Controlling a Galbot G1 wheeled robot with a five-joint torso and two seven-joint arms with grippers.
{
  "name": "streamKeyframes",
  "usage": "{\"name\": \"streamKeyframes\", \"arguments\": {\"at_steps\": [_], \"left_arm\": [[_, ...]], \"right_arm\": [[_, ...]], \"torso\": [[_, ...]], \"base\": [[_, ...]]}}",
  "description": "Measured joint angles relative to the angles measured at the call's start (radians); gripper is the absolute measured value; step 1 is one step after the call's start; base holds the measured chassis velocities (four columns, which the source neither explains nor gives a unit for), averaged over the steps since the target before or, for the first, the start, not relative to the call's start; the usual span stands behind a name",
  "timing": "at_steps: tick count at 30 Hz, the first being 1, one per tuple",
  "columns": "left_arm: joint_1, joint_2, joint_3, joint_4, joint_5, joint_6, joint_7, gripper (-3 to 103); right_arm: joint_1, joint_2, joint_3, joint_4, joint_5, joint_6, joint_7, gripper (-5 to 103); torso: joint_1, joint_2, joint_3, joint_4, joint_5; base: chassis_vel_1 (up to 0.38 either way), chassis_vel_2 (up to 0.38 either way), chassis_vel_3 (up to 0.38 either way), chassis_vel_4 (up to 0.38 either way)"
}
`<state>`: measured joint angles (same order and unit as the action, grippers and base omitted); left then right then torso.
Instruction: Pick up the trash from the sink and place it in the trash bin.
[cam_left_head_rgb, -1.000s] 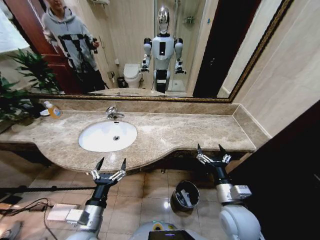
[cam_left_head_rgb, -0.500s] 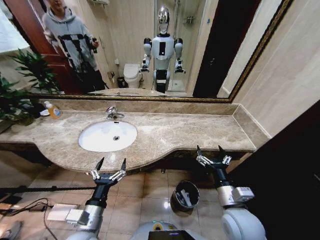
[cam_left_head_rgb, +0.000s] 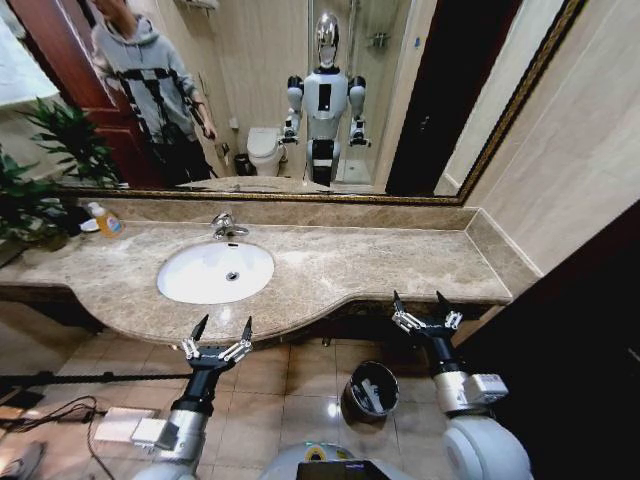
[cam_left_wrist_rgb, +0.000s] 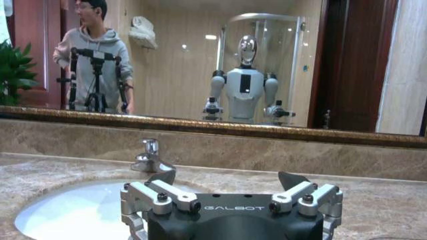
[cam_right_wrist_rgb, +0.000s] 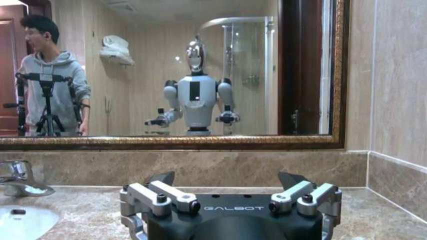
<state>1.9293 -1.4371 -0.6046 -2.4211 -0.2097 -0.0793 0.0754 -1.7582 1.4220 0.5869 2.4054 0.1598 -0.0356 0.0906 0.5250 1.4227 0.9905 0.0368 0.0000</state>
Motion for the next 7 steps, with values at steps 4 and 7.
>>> {"name": "streamKeyframes", "arguments": {"at_steps": [4, 7], "left_arm": [[0.000, 0.000, 0.000, 0.000, 0.000, 0.000, 0.000, 100], [0.000, 0.000, 0.000, 0.000, 0.000, 0.000, 0.000, 100]], "right_arm": [[0.000, 0.000, 0.000, -0.001, 0.000, 0.000, 0.000, 100], [0.000, 0.000, 0.000, -0.001, 0.000, 0.000, -0.001, 100]], "torso": [[0.000, 0.000, 0.000, 0.0000, 0.0000], [0.000, 0.000, 0.000, 0.0000, 0.0000]], "base": [[0.000, 0.000, 0.000, 0.000], [0.000, 0.000, 0.000, 0.000]]}}
